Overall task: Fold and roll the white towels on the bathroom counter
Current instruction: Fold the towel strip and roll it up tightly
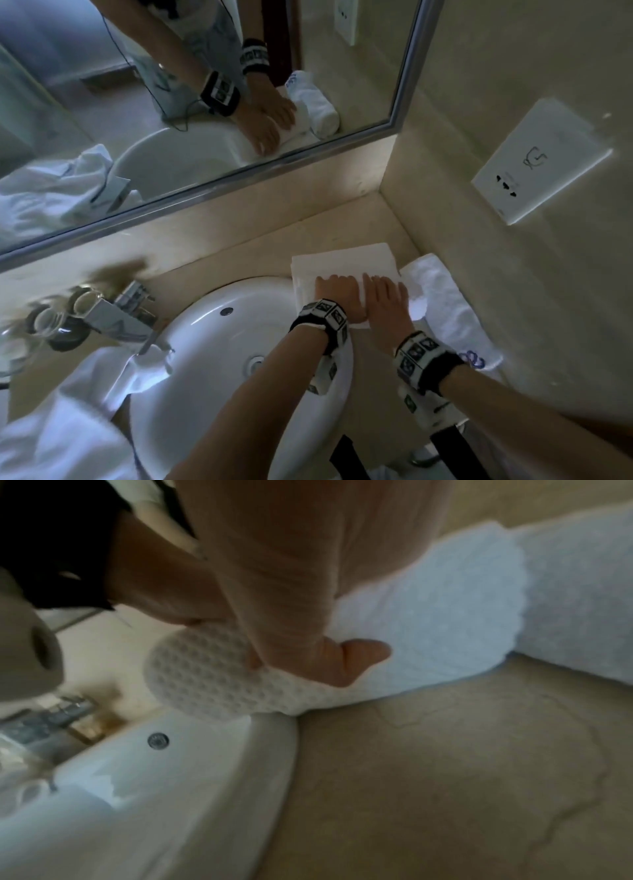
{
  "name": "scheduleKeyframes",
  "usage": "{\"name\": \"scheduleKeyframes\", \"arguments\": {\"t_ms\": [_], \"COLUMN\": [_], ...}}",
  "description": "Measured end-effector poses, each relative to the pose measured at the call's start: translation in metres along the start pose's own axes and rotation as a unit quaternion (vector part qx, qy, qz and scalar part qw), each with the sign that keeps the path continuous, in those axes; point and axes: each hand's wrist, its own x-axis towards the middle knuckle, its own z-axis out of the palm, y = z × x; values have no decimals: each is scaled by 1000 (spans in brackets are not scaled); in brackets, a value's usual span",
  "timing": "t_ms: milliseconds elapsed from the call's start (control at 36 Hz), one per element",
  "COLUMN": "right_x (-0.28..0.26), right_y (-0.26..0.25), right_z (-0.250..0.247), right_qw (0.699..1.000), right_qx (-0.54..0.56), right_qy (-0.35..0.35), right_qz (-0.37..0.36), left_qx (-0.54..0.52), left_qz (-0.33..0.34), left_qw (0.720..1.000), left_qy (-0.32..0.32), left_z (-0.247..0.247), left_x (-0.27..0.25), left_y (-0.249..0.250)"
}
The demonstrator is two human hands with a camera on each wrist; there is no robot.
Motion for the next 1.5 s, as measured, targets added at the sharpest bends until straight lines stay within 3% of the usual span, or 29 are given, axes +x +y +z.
{"name": "scheduleKeyframes", "arguments": {"t_ms": [167, 222, 333, 417, 528, 639, 722, 778, 889, 1000, 1083, 1194, 1278, 1361, 1444, 1500], "right_x": [25, 43, 73, 96, 112, 110, 90, 74, 79, 92, 107, 134, 136, 126, 111, 111], "right_y": [25, 27, 17, 17, 16, 12, 9, 10, 21, 27, 45, 44, 43, 50, 57, 57], "right_z": [1, -8, -33, -41, -50, -49, -26, -10, 0, -7, -9, -29, -37, -28, -11, -9], "right_qw": [992, 989, 985, 979, 964, 979, 997, 994, 990, 987, 979, 974, 979, 982, 987, 988], "right_qx": [-52, -46, -76, -66, -97, -77, -51, -56, -76, -57, -7, -23, -60, -46, -28, -35], "right_qy": [44, -5, -97, -147, -226, -172, -10, 32, 11, -11, 49, -50, -99, -55, 46, 62], "right_qz": [-105, -140, -119, -122, -103, -72, -63, -87, -116, -147, -199, -222, -170, -173, -150, -138], "left_qx": [-85, -78, 36, 145, 148, 103, 61, 56, 40, 38, 54, 60, 39, 48, 52, 61], "left_qz": [-10, 4, 75, 42, -1, -3, 22, 34, 53, 88, 97, 83, 82, 84, 89, 90], "left_qw": [994, 995, 995, 986, 987, 994, 998, 998, 997, 993, 985, 981, 985, 983, 978, 975], "left_qy": [-67, -57, 63, 69, 59, 34, 6, -24, -32, 62, 132, 165, 148, 153, 181, 196], "left_z": [-22, -25, 5, 26, 18, 1, -19, -29, -29, -9, 11, 11, 4, 12, 23, 24], "left_x": [10, 16, 5, -7, 3, 21, 42, 51, 60, 48, 31, 27, 33, 37, 39, 42], "left_y": [-10, -14, -9, -12, -20, -26, -39, -48, -56, -71, -90, -100, -99, -100, -99, -99]}}
